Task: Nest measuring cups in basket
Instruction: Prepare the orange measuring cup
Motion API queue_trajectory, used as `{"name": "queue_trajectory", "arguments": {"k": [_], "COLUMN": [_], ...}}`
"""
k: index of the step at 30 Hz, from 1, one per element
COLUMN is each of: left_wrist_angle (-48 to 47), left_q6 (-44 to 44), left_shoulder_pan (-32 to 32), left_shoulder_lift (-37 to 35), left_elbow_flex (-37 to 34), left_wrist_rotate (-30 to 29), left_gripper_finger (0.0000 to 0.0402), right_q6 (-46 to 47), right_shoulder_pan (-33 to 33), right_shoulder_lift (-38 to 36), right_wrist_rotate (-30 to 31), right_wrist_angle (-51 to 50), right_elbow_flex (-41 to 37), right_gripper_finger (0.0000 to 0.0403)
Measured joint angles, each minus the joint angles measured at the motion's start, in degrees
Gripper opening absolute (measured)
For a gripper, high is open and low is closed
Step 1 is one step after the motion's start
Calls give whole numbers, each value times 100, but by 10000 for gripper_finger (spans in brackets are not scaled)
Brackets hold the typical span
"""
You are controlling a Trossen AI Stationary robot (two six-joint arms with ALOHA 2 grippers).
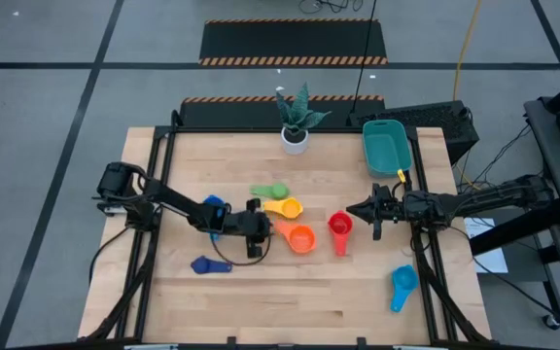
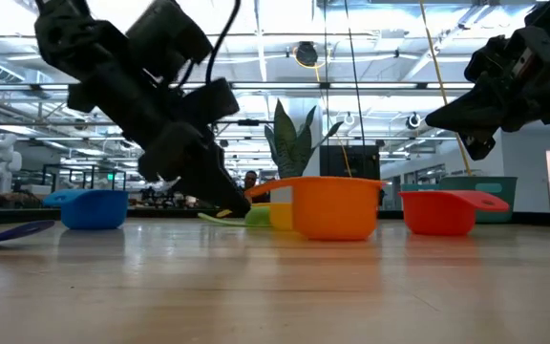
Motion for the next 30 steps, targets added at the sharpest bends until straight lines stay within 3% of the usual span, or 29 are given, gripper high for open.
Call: {"name": "queue_trajectory", "arguments": {"k": [6,10,14,20,26,30], "left_wrist_angle": [314,-262,-1637,-2791,-2123,-898], "left_q6": [-302,-426,-262,-529,-1005,-985], "left_shoulder_pan": [-458,-828,-971,-901,-950,-1216], "left_shoulder_lift": [-2,-196,-312,-306,-313,-122], "left_elbow_flex": [75,631,1277,1872,1882,1836], "left_wrist_rotate": [578,742,358,-185,-103,172], "left_gripper_finger": [124,124,124,124,124,124], "right_q6": [22,22,23,66,54,-5], "right_shoulder_pan": [0,0,0,0,1,2], "right_shoulder_lift": [-2,-2,8,49,109,131], "right_wrist_rotate": [0,6,11,-4,-7,-4], "right_wrist_angle": [0,0,28,158,175,171], "right_elbow_flex": [-2,0,-2,-2,-1,-1], "right_gripper_finger": [0,0,0,0,0,0]}}
